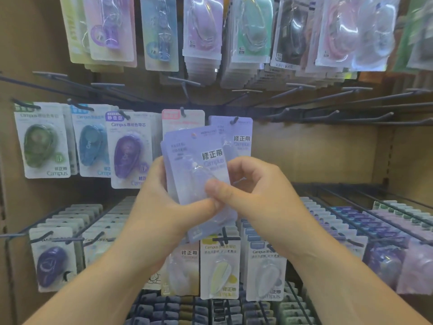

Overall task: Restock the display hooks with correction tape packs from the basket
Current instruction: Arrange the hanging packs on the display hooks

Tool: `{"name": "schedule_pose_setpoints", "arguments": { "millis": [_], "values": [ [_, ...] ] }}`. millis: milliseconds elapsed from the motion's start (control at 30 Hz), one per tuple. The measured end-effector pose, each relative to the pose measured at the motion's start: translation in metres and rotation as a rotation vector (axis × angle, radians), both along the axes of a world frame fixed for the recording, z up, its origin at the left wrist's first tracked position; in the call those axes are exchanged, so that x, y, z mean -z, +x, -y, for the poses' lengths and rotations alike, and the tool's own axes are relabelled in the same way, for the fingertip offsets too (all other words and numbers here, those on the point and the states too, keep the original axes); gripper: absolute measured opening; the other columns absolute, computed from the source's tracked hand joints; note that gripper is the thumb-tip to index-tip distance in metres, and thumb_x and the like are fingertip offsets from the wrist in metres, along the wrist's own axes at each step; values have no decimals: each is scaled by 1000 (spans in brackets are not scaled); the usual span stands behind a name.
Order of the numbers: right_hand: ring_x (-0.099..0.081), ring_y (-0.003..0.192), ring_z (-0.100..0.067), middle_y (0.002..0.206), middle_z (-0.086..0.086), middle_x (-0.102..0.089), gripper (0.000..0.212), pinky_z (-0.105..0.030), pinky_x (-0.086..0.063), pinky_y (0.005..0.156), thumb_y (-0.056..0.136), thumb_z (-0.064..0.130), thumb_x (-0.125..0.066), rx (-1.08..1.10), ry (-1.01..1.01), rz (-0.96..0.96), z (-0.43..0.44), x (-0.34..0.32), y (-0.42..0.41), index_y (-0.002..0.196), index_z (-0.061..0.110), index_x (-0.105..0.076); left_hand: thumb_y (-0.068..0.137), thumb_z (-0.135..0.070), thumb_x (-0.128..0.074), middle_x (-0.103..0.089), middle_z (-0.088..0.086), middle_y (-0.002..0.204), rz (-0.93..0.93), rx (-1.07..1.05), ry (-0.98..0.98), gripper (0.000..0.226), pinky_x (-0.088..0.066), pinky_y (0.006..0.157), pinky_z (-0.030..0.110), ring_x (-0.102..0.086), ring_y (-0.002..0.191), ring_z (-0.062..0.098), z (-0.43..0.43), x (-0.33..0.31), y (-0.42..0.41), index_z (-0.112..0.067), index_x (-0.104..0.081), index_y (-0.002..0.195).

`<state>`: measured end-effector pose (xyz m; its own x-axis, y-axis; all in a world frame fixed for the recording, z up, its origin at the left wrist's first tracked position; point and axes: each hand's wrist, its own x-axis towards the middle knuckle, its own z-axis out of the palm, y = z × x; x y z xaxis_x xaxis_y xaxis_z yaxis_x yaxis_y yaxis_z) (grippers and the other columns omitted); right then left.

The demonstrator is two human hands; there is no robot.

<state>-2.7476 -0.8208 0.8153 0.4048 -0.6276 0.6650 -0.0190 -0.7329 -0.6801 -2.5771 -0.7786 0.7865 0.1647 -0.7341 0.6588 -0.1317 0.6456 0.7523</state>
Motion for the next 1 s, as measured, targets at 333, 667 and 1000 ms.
{"name": "schedule_pose_setpoints", "arguments": {
  "millis": [333, 667, 1000],
  "values": [
    [-77, 86, -19, 98, -6, -79, 36, -29, -61, 66, 85, 32, -66, -210, 296, 215, 6, 4, -13, 112, 8, -66, 71, -23, -75, -79, -9, 116, -51, 43, 51, 62, -63, 77, 35, -77, 104, 16, -4, -3, -9, -36, -58, 129],
    [-75, 81, -26, 101, -12, -77, 35, -28, -54, 44, 89, 36, -62, -169, 240, 271, 9, 1, -14, 114, 12, -58, 71, -24, -67, -79, -10, 111, -77, -57, 95, 55, -57, 82, 40, -77, 100, 15, -2, -2, -6, -39, -60, 124],
    [-77, 89, -12, 105, 10, -76, 15, -29, -60, 53, 104, 26, -55, 69, 93, 171, 25, -4, -9, 118, 23, -55, 71, -26, -65, -78, -16, 104, -160, -140, 41, 42, -57, 87, 46, -76, 95, 10, -5, -4, 1, -49, -65, 107]
  ]
}}
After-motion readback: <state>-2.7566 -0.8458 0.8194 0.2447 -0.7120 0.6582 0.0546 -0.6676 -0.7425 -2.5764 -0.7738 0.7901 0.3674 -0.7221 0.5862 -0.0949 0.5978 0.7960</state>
